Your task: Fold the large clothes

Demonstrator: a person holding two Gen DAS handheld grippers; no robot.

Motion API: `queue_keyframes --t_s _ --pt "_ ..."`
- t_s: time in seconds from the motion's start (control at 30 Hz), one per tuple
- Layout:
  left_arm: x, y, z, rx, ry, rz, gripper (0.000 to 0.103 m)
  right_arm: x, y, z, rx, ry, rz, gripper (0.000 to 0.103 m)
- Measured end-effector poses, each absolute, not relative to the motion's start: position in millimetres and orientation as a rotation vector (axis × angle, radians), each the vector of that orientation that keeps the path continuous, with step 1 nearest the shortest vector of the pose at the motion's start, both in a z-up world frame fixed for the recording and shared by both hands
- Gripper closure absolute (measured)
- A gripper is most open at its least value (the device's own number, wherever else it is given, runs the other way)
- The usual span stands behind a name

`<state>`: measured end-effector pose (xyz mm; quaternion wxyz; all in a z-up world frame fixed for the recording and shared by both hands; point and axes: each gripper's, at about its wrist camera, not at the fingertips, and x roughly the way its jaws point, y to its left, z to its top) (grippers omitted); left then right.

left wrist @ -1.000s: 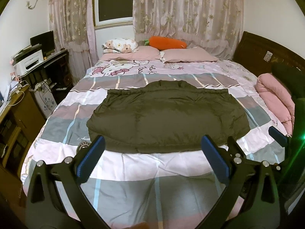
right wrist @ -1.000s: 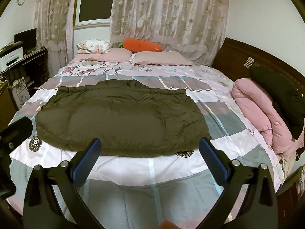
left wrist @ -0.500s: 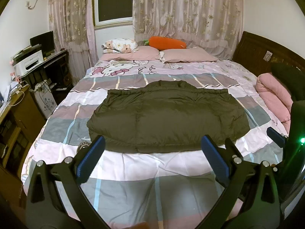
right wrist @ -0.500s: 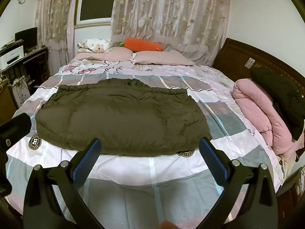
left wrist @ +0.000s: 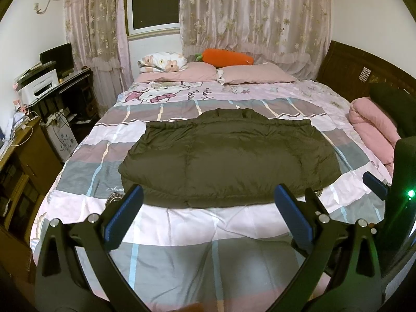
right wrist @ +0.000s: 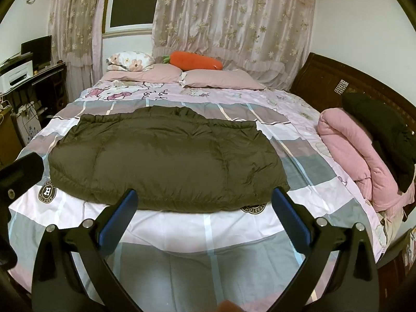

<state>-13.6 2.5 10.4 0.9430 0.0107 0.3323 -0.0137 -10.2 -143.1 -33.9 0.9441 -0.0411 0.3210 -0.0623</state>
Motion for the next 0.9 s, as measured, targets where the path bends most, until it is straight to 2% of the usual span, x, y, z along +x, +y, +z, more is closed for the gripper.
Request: queue_keyframes --t_s 0.9 --pt "-10.4 14.1 6.7 0.002 0.713 -0.053 0.002 -9.4 -138.5 -38.7 -0.086 0.658 -0.112 0.001"
